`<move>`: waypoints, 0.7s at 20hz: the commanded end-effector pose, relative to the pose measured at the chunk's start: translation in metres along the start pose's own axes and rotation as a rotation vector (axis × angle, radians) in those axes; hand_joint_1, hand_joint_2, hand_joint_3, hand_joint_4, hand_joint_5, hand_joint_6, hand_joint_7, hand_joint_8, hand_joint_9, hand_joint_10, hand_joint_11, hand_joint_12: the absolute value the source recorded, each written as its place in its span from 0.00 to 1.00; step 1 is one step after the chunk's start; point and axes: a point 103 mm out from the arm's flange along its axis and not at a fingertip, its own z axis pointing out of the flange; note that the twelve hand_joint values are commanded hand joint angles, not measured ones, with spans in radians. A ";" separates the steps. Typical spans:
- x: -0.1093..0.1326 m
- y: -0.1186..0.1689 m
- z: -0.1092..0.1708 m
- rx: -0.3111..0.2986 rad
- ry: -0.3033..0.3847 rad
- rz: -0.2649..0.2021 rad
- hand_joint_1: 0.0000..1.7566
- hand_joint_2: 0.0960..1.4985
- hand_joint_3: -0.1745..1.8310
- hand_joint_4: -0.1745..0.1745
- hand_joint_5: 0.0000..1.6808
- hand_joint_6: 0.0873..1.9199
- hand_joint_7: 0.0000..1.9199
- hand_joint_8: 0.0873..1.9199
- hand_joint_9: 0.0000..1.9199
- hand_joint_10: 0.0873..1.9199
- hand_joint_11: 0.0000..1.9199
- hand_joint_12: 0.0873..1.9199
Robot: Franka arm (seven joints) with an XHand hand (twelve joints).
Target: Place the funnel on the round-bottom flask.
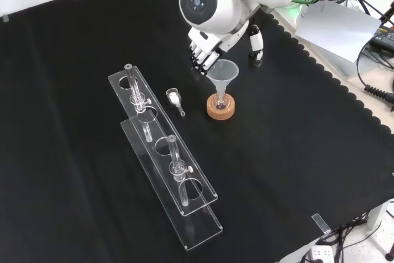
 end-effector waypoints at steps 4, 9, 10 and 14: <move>-0.022 -0.023 -0.018 -0.137 0.036 0.010 0.33 0.36 0.27 0.34 0.10 0.00 0.01 0.31 0.15 0.39 0.21 0.71; -0.046 -0.031 -0.023 -0.203 0.112 0.010 0.38 0.38 0.29 0.34 0.15 0.00 0.09 0.33 0.24 0.33 0.24 0.70; -0.051 -0.031 -0.023 -0.207 0.118 0.015 0.38 0.38 0.30 0.34 0.15 0.00 0.09 0.33 0.24 0.32 0.24 0.70; -0.071 -0.029 -0.017 -0.217 0.159 0.025 0.39 0.38 0.32 0.33 0.16 0.00 0.11 0.32 0.25 0.31 0.24 0.70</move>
